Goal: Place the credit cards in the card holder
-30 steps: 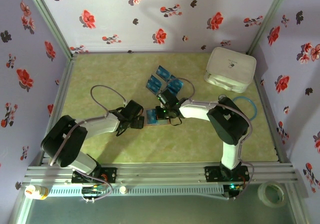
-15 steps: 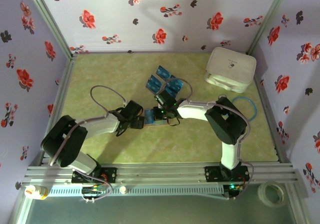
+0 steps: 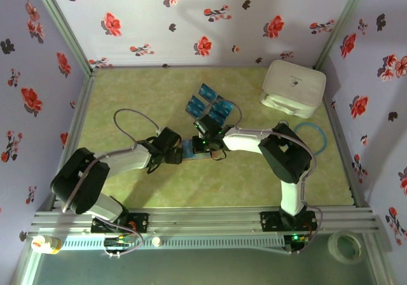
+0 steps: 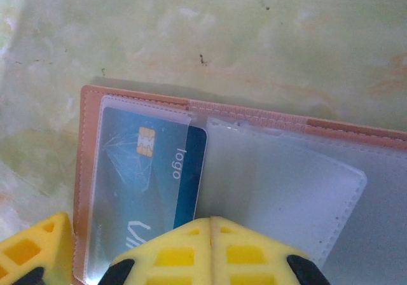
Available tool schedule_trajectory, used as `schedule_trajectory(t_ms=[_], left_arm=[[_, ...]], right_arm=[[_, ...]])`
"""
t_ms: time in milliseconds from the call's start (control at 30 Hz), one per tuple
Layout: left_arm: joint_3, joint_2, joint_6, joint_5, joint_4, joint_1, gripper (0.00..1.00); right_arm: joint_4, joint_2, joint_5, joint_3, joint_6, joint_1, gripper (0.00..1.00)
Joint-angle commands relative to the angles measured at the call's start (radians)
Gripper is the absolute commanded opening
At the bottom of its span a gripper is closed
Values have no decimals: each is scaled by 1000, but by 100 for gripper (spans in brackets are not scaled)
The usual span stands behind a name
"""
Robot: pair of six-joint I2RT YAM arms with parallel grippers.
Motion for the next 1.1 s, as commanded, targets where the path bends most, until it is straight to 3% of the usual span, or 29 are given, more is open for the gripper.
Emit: schedule_trajectory(t_ms=[0, 300, 1067], left_arm=[[23, -54, -32, 2, -54, 30, 100], [56, -54, -46, 2, -84, 71, 100], [63, -17, -27, 28, -54, 74, 100]], right_arm=[[-34, -45, 13, -16, -11, -5, 4], [-41, -70, 19, -35, -13, -16, 4], [-37, -71, -11, 29, -15, -12, 4]])
